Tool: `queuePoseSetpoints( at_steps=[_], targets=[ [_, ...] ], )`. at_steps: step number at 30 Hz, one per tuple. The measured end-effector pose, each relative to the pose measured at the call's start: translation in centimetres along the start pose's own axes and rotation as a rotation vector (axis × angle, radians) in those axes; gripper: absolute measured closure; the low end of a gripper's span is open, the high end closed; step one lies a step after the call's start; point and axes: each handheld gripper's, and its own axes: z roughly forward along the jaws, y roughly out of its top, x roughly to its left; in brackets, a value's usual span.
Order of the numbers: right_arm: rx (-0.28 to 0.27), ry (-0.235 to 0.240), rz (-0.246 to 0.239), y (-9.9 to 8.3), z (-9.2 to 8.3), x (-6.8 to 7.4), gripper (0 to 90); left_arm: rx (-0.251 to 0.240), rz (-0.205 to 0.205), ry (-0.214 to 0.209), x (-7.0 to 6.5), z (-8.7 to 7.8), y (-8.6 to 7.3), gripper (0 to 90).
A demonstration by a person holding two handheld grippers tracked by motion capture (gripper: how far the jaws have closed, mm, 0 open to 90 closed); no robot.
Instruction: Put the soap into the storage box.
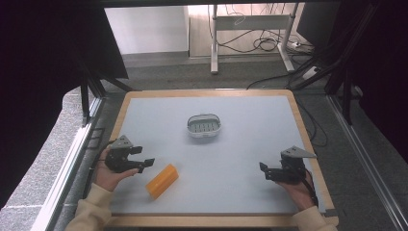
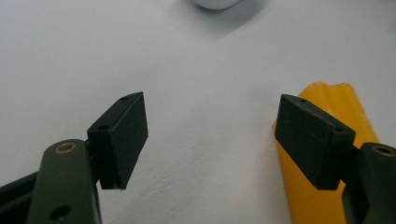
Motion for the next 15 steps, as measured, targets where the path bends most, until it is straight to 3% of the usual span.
queuePoseSetpoints(
  at_steps=[7,15],
  targets=[
    [0.001,0.003,-0.012,-0.25,0.19,0.16,8.2,0.001,0.043,-0.008,0.00,0.00,-0.32,25.6],
    [0.003,0.019,-0.046,-0.34,0.23,0.70,9.6,0.005,0.035,-0.005,-0.08,0.05,-0.28,25.5]
  ],
)
